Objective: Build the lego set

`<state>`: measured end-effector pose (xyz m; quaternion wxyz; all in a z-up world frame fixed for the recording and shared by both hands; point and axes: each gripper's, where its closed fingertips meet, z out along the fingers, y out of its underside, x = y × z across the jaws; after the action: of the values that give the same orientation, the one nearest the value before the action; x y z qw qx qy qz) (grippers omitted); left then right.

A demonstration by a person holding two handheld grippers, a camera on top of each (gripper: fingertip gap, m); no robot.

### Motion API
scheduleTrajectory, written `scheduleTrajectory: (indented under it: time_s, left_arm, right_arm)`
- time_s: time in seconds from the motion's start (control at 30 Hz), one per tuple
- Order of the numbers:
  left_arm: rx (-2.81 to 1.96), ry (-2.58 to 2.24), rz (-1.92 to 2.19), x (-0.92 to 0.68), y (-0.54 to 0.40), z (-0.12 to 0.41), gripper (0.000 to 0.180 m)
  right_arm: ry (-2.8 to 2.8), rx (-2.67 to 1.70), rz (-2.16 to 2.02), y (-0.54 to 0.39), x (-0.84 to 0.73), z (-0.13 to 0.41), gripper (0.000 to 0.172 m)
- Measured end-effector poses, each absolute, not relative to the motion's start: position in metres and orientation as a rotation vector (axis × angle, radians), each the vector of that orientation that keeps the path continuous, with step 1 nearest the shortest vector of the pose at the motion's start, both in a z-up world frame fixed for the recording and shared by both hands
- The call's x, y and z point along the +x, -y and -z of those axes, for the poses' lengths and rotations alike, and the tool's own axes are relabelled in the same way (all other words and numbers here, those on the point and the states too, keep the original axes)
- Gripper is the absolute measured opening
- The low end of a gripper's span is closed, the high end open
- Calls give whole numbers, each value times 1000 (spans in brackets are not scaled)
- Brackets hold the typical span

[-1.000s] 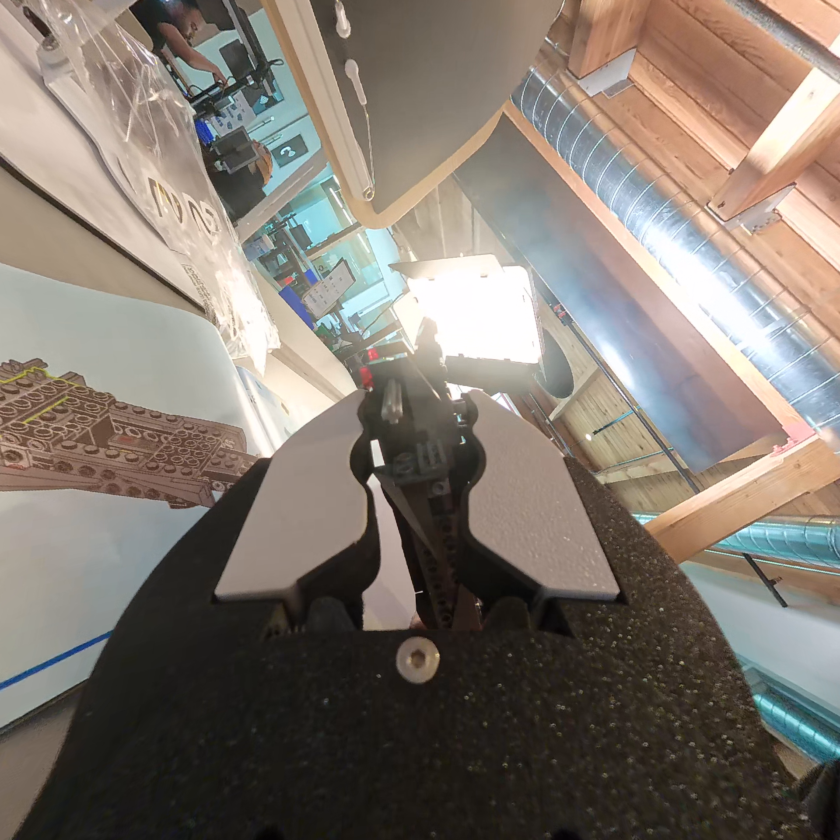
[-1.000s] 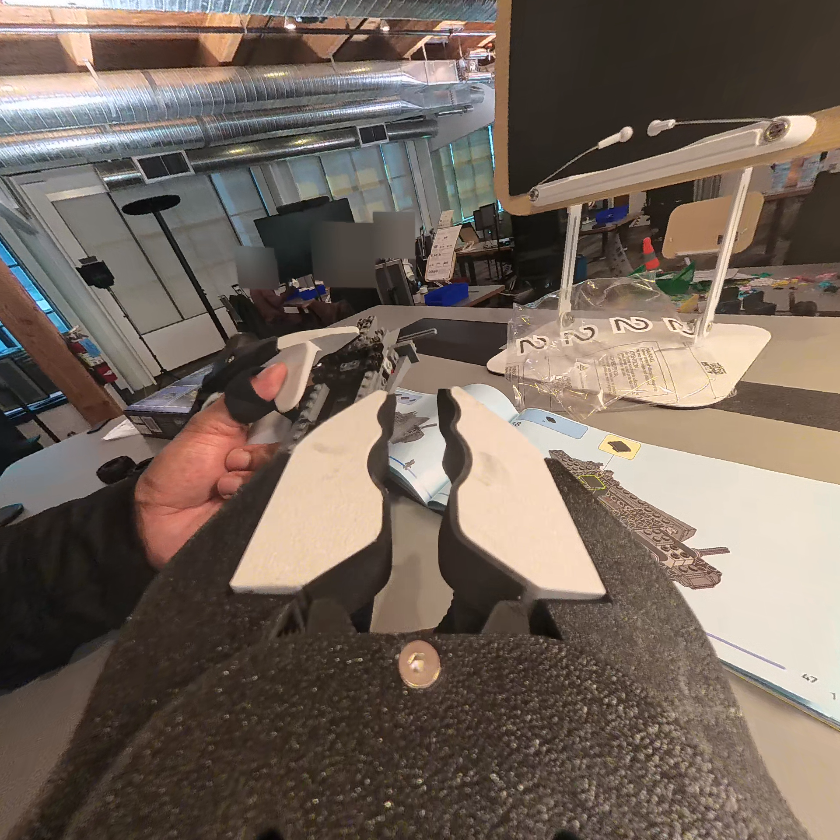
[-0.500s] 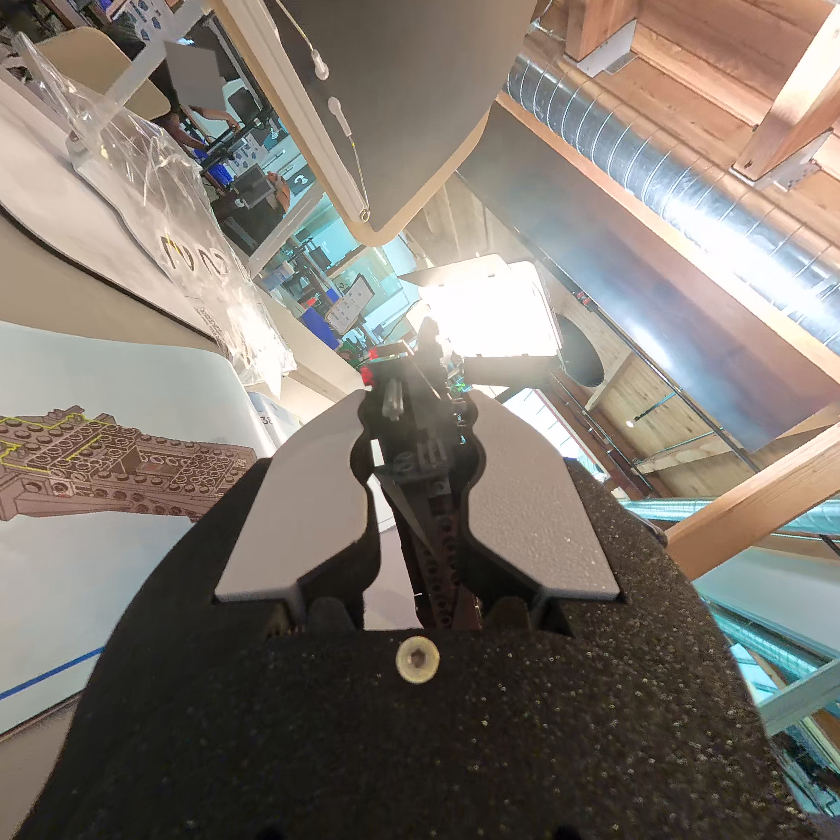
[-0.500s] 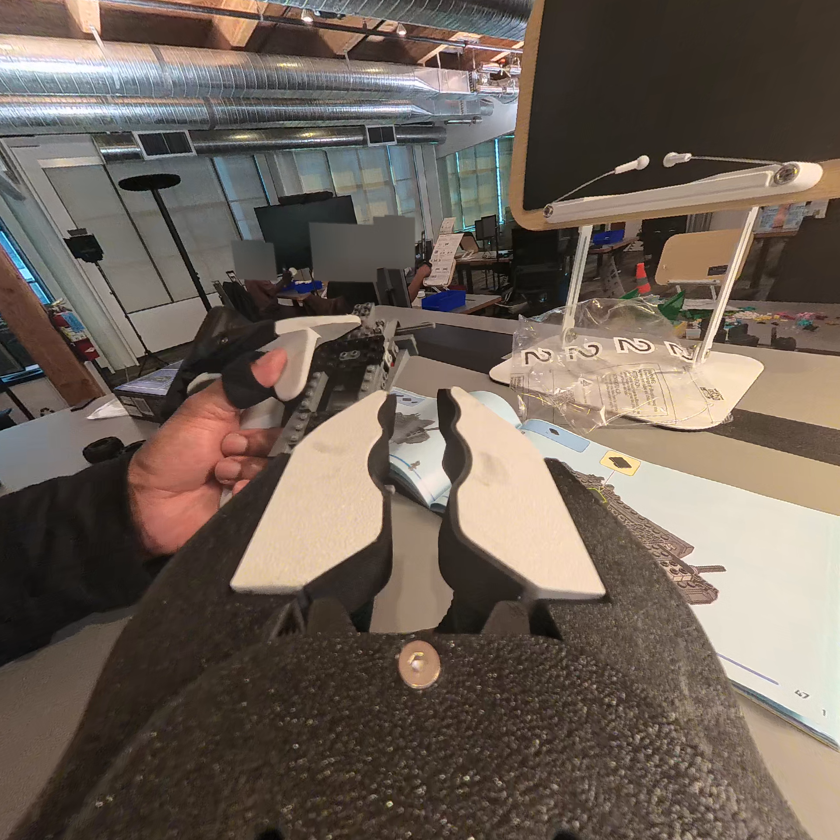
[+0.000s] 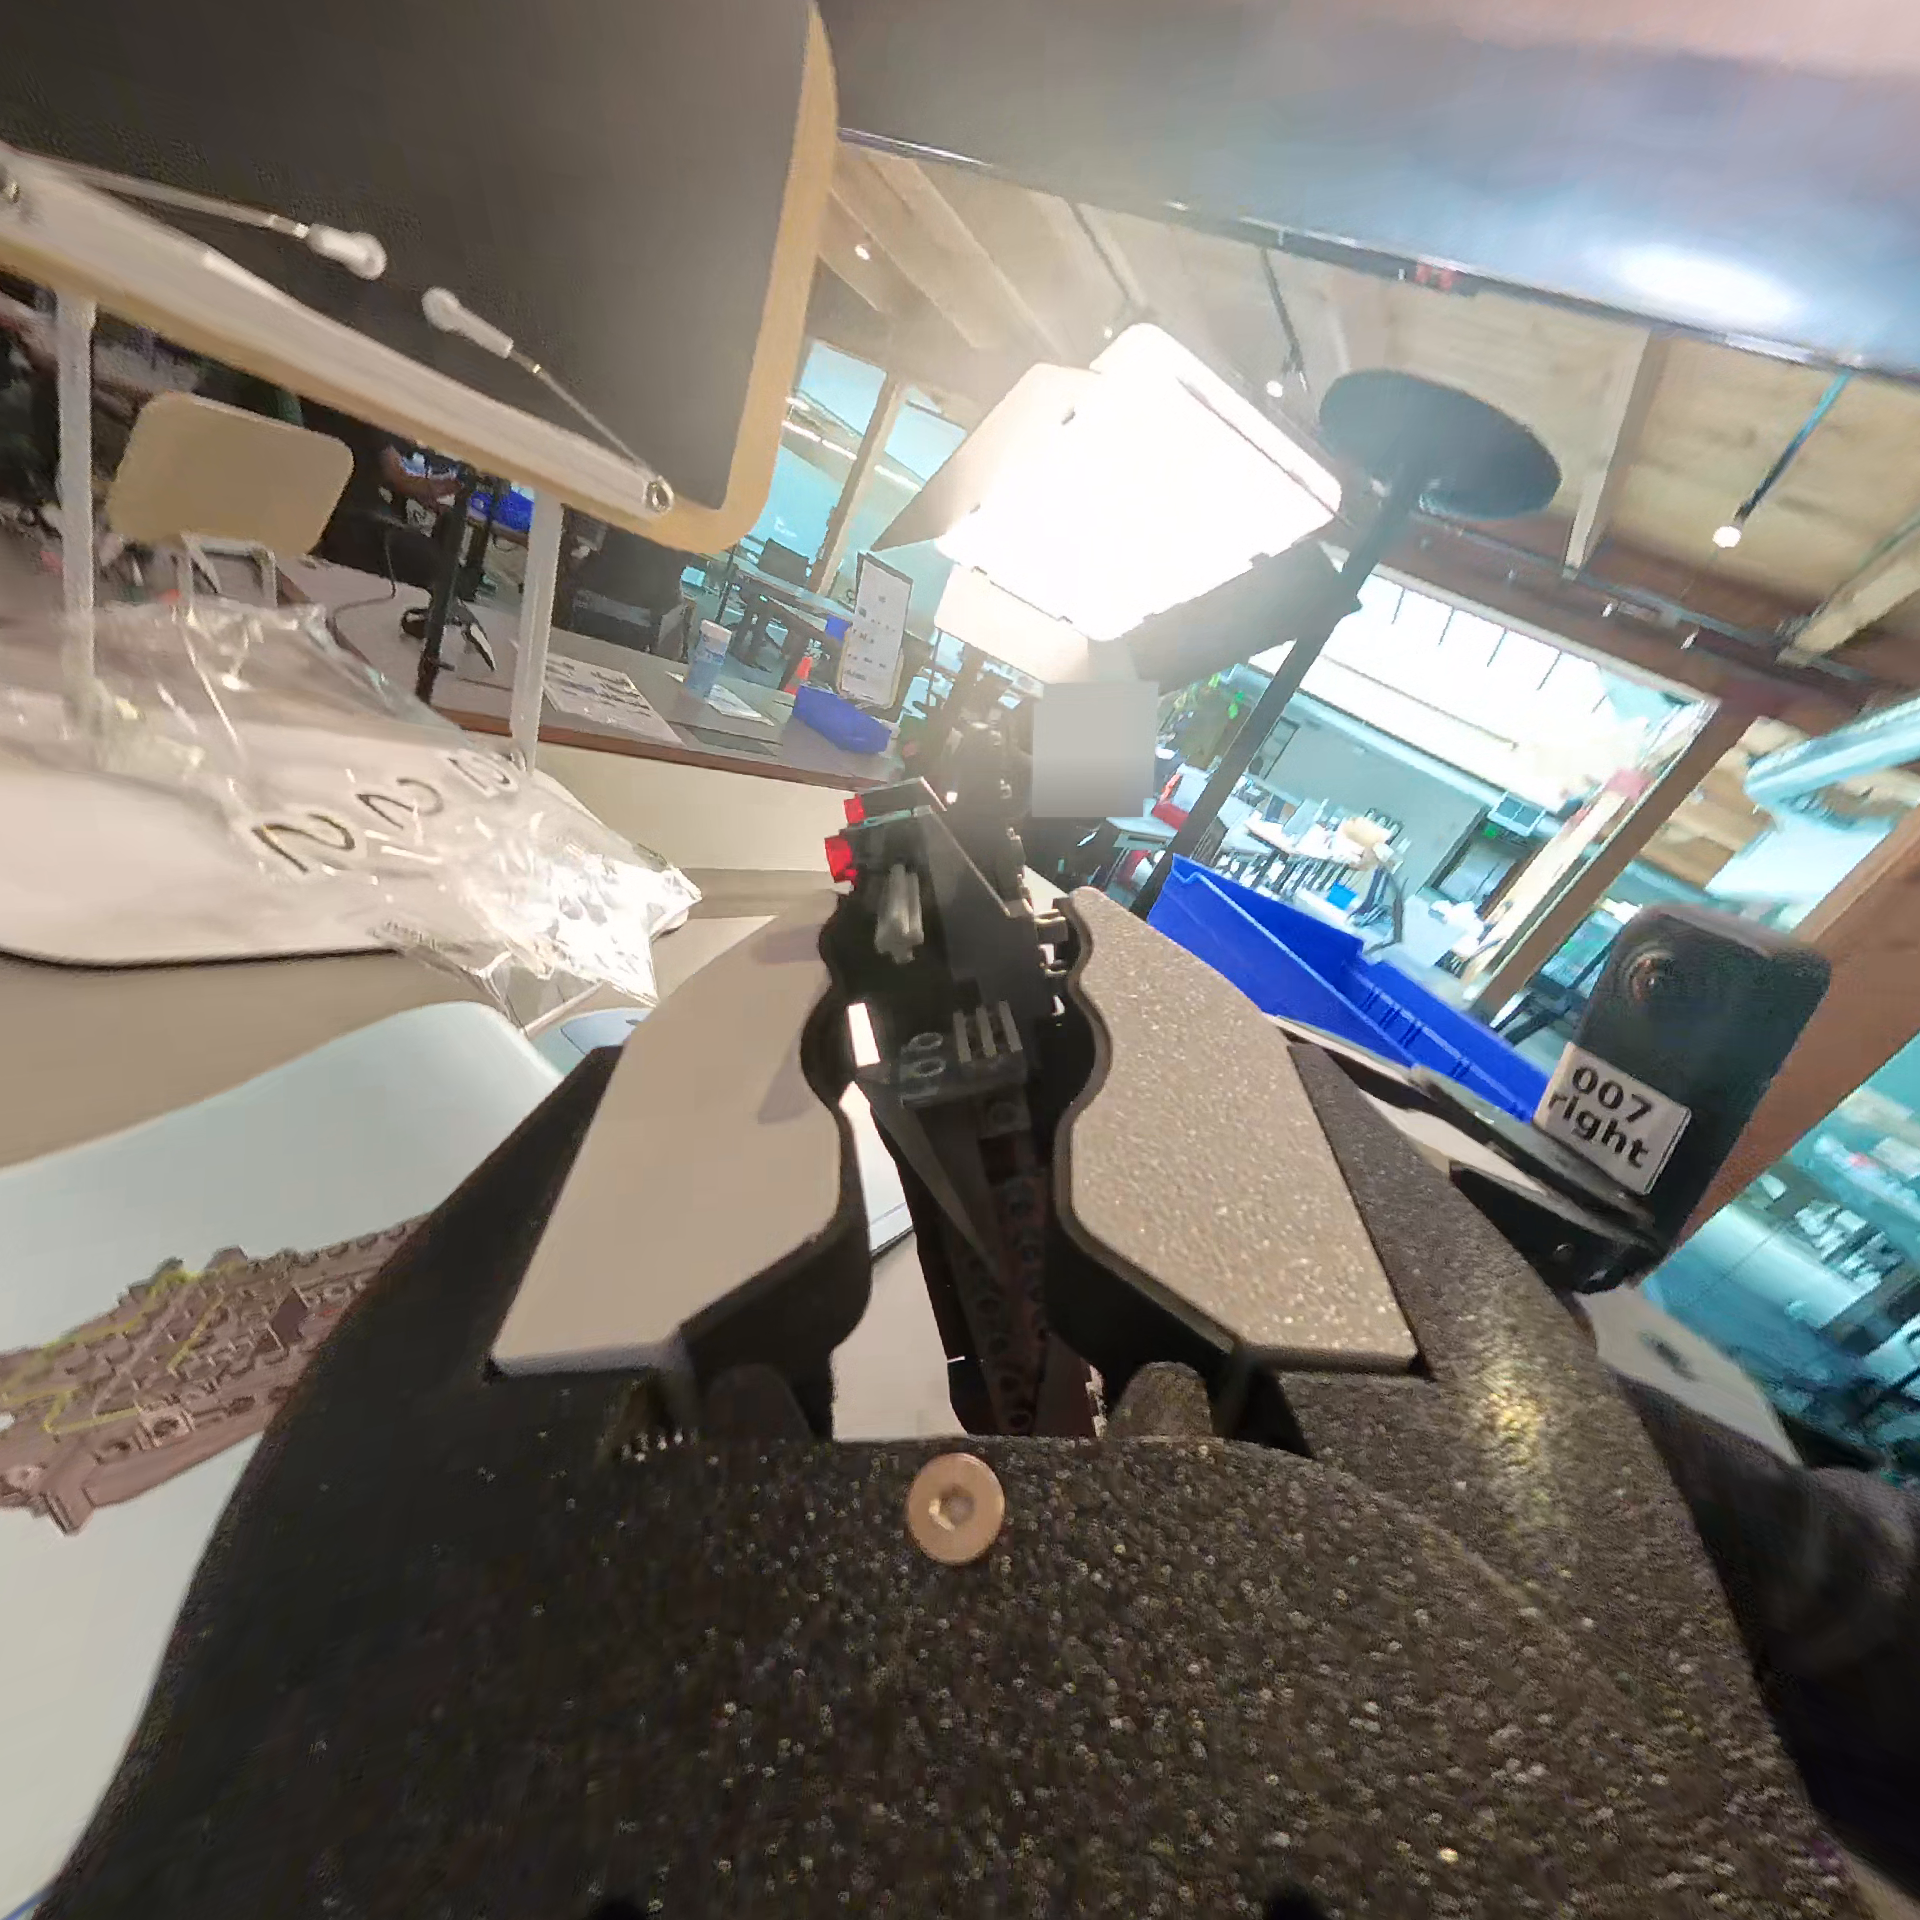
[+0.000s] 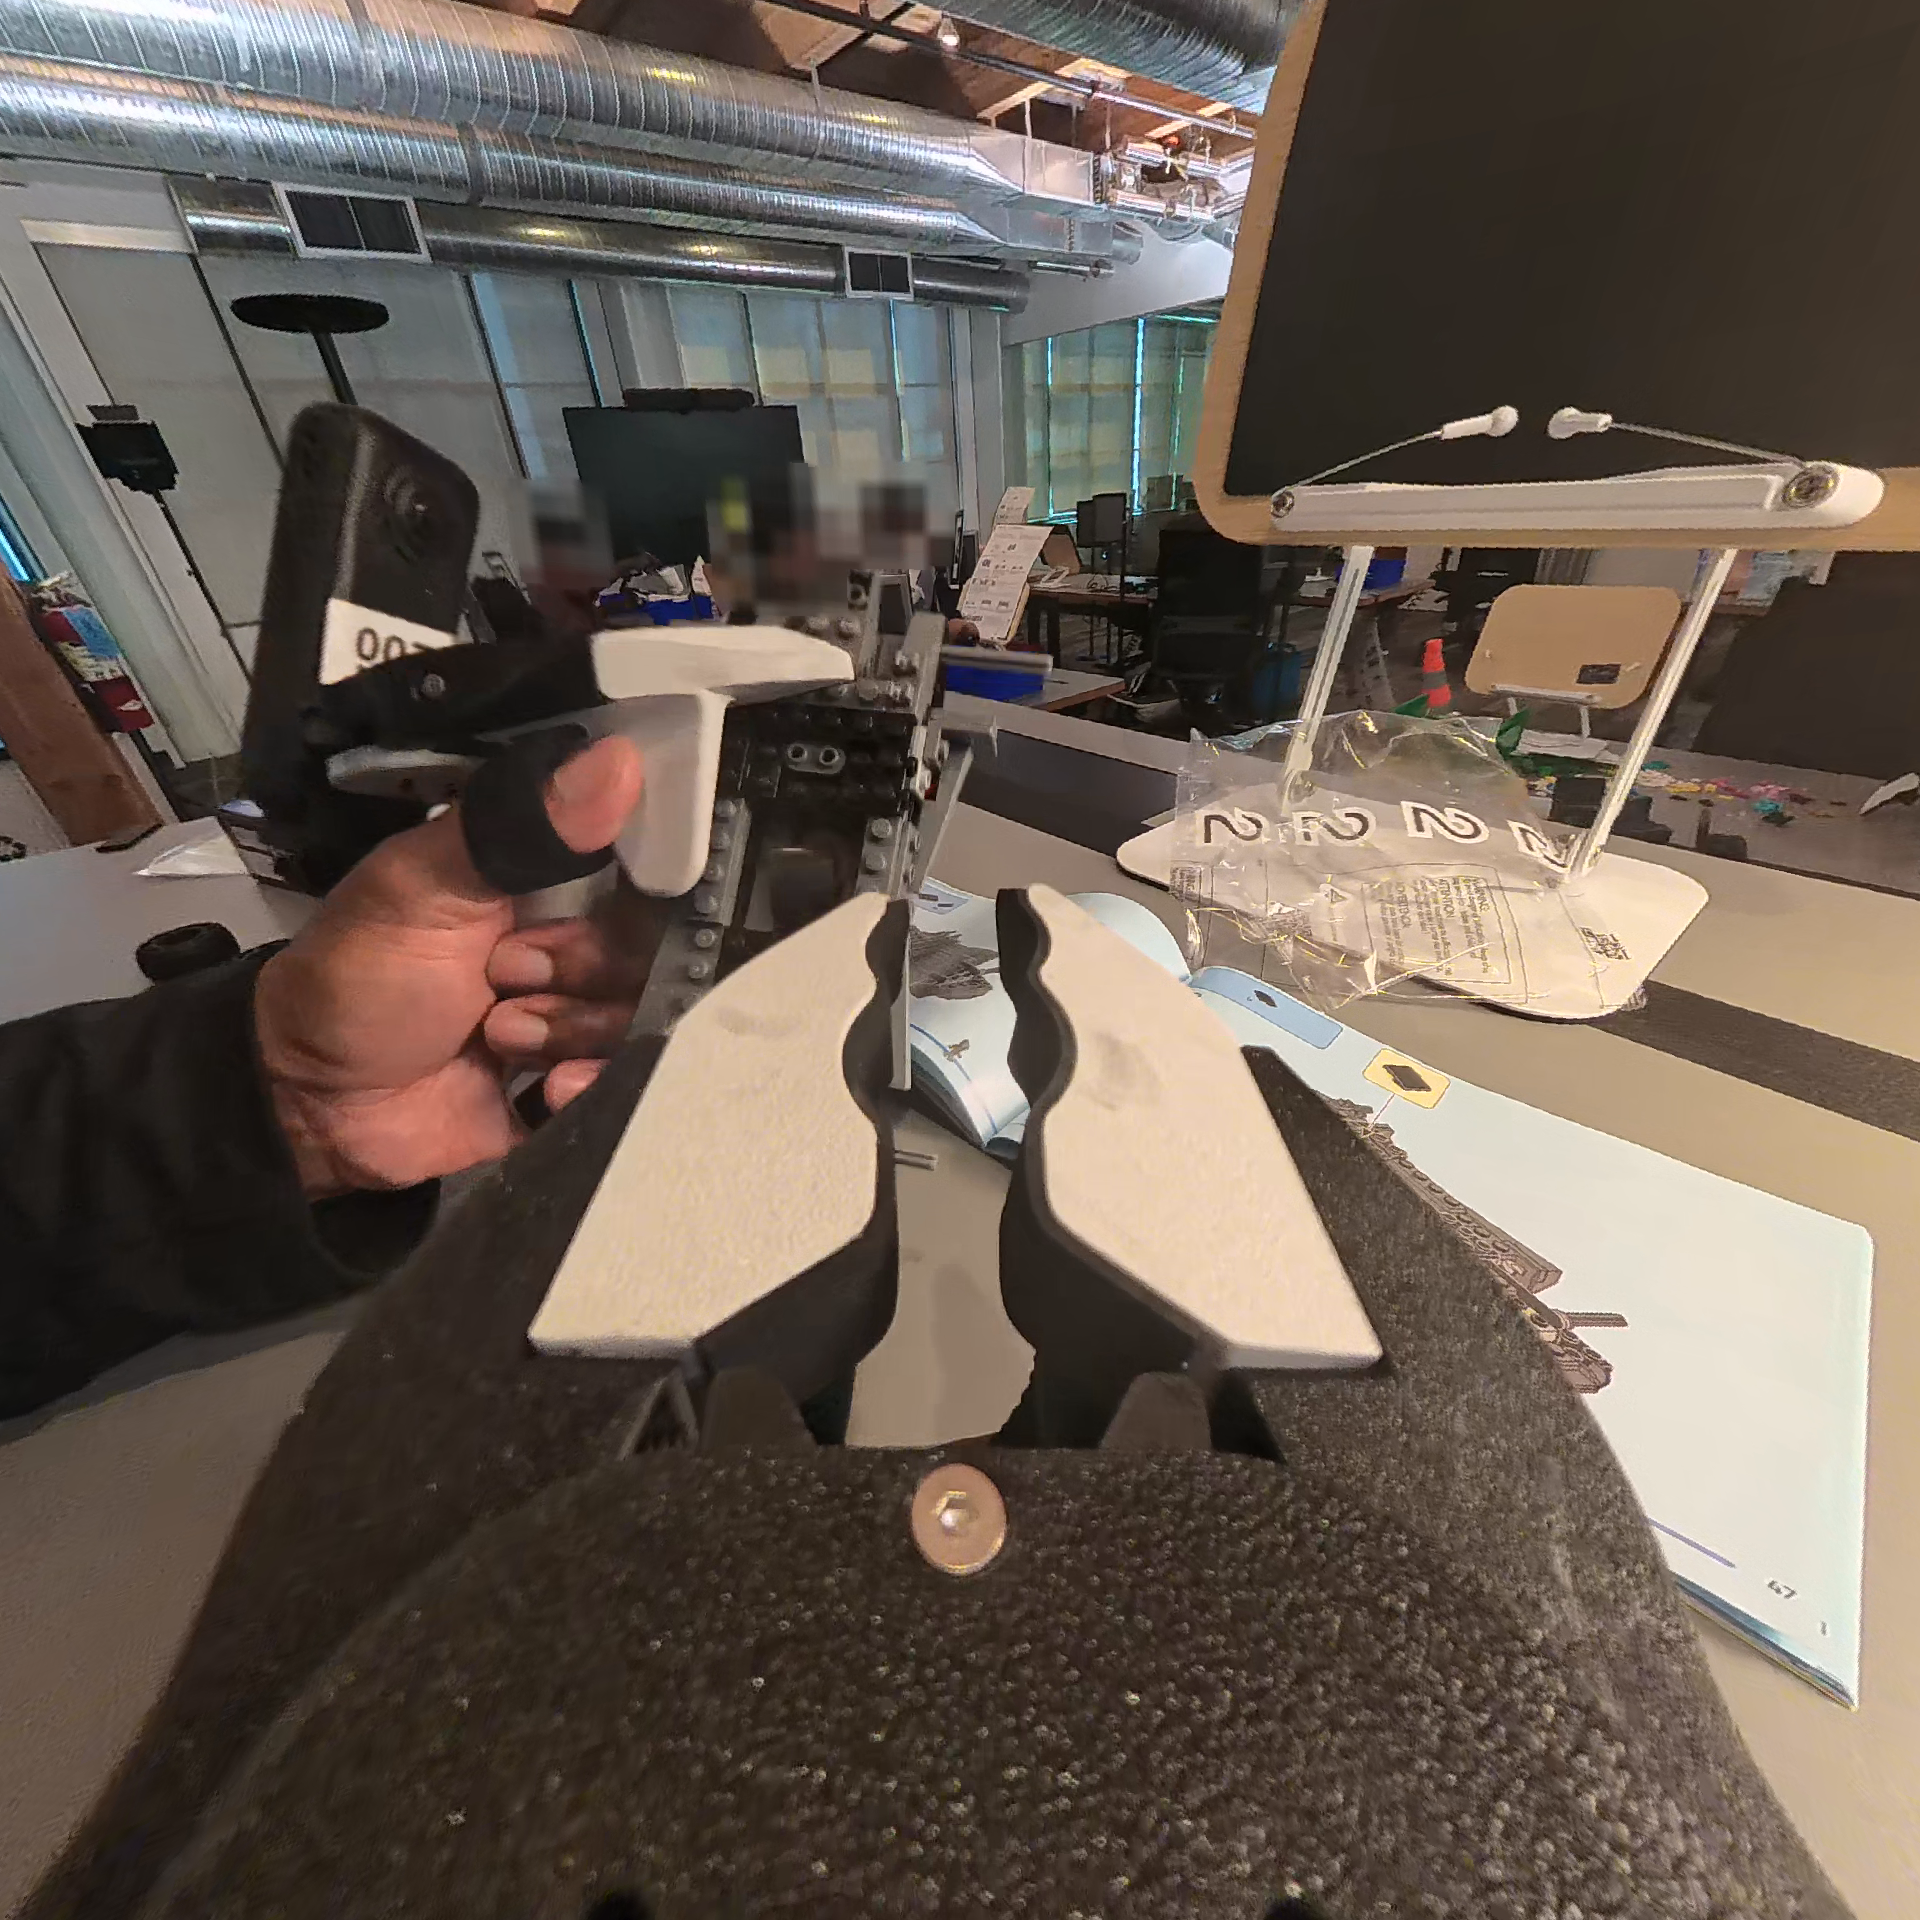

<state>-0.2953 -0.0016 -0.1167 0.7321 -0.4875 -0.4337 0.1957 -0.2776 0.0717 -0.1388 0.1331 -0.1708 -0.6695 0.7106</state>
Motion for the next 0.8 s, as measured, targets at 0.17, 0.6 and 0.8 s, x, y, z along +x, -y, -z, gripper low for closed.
scheduleTrajectory:
  time_s: [0.17, 0.6, 0.8]
  left_arm:
    - [-1244, 798, -620, -281, -19, 103, 36]
    - [-1612, 472, -953, -260, -67, 121, 36]
    - [-1522, 628, -887, -275, -53, 123, 36]
  right_arm:
    - [1966, -431, -1994, -70, -276, 141, 17]
    - [1966, -548, -2035, -78, -288, 143, 18]
    - [1960, -605, -2043, -84, -295, 144, 18]
